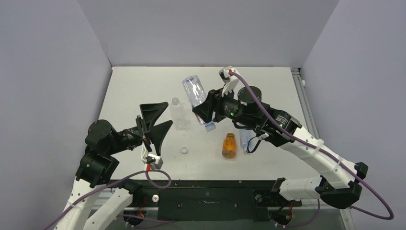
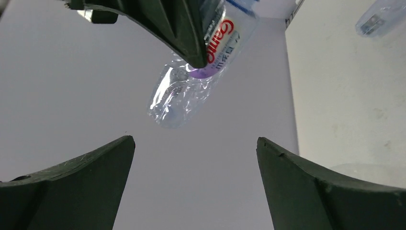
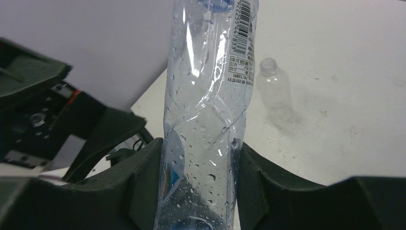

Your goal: Unscrew the bottle caps

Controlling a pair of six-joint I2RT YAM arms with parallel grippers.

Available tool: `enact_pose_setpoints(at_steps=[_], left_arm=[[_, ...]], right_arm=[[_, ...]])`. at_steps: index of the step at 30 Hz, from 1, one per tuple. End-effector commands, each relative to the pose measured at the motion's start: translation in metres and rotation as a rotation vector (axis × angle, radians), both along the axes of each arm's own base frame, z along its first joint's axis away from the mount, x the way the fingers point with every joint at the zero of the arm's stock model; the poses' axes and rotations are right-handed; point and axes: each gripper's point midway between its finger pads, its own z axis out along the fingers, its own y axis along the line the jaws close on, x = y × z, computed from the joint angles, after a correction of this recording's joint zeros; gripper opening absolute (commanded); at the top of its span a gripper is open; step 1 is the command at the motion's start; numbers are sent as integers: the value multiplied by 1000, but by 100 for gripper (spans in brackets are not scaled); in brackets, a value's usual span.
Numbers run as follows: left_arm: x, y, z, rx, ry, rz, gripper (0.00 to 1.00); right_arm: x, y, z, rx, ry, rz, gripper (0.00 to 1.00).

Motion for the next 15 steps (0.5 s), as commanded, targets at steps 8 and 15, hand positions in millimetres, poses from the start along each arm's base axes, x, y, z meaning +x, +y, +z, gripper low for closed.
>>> enact_pose_setpoints(at_steps=[8,15], left_arm=[[-17,-14,21,154,-464,-107,97],[-18,-14,17,179,-478,-106,97]], right_arm=[[-68,45,20,-74,34,312,39],[-82,70,24,-107,39,365,39]])
